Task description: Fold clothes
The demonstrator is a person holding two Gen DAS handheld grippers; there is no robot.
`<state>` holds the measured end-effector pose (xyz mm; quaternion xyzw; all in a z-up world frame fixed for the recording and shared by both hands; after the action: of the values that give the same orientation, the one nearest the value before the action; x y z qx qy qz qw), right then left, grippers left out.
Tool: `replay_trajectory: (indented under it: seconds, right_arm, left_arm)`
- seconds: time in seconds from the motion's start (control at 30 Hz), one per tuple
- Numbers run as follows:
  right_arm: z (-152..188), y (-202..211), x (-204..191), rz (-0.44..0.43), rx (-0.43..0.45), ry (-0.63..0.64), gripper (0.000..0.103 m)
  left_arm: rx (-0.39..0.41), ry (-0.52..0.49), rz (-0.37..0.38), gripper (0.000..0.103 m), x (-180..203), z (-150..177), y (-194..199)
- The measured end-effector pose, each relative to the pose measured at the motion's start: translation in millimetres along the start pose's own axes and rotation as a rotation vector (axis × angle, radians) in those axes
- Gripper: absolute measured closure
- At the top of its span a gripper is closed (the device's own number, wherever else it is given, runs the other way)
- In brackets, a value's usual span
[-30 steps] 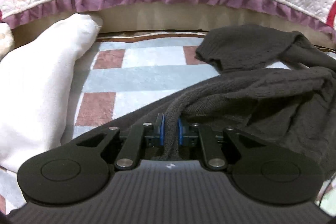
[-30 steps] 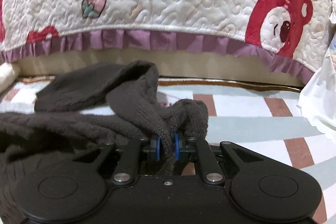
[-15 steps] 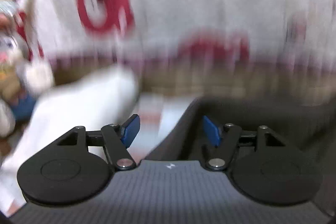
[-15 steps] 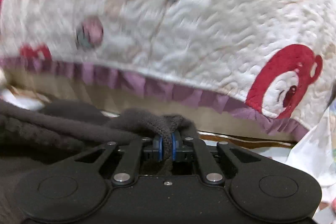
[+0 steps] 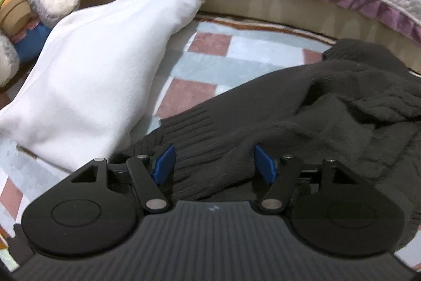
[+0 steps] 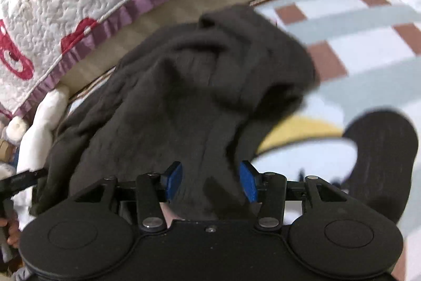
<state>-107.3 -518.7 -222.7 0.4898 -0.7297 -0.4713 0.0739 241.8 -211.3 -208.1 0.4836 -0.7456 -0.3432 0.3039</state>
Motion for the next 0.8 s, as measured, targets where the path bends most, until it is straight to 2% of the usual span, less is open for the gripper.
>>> replay_trajectory:
  seconds: [0.1,0.2,0.27,0.37,0.57,0.6,0.63,0.67,0.73,0.77,0.8]
  right_arm:
    - [14.8,-8.2,-24.5,-0.103,-0.043,-0.019,0.049]
    - [21.3,-23.4,-52.3,-0.228,-0.060,-0.057,0.048]
    - [24.2,-37.2,-67.8,-0.275,-0.082,-0.086,0.048]
    - [21.7,-50.6,-86.2,-0.276,-0.093,-0.047,0.048]
    - [1.1,-69.9,-102.4,-0.236,-0.046,0.097,0.054]
    - [1.1,-76.4,-105.6,-0.226,-0.059,0.138,0.063]
    - [1.2,-82.2,-109.4,-0.222,-0.072,0.177,0.092]
    - [1.8,-81.5,-117.9,-0.261,-0.071,0.207,0.095]
    - [-4.8,-60.3,-137.1,-0.320,0.007,0.262,0.096]
    - [-8.5,-48.4,-144.4,-0.332,0.044,0.287,0.096]
    - [-11.3,-40.0,-143.3,-0.300,0.058,0.312,0.096]
  left_arm:
    - [-0.033,0.051,0.026,0.037,-9.2,0.0,-2.8]
    - [-0.120,0.173,0.130,0.037,-19.1,4.1,-3.7]
    - [-0.127,0.171,0.143,0.037,-20.6,8.0,0.0]
    - [-0.122,0.143,0.139,0.037,-18.4,12.2,3.5]
    - [-0.130,0.135,0.144,0.035,-16.9,13.2,-2.6]
    - [-0.130,0.132,0.146,0.035,-16.6,13.5,-3.4]
    - [-0.130,0.128,0.146,0.035,-16.3,13.9,-3.6]
    - [-0.131,0.122,0.147,0.035,-15.7,14.5,-3.4]
    - [-0.131,0.125,0.155,0.035,-16.2,13.9,-1.9]
    - [-0.130,0.128,0.161,0.035,-16.8,13.3,-0.9]
    - [-0.130,0.132,0.167,0.035,-17.3,12.7,0.1]
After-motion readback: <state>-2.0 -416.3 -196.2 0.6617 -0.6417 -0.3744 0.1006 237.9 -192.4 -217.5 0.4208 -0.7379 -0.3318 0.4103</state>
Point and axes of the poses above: each gripper's, at about its wrist camera, not at the fingertips, and y roughly against the way its jaws point, x to its right, z to its underside, the point moved 8 cm from there along -y, roughly the way its jaws point, and after that the axes turned 14 degrees about y, right-handed, at the moved point
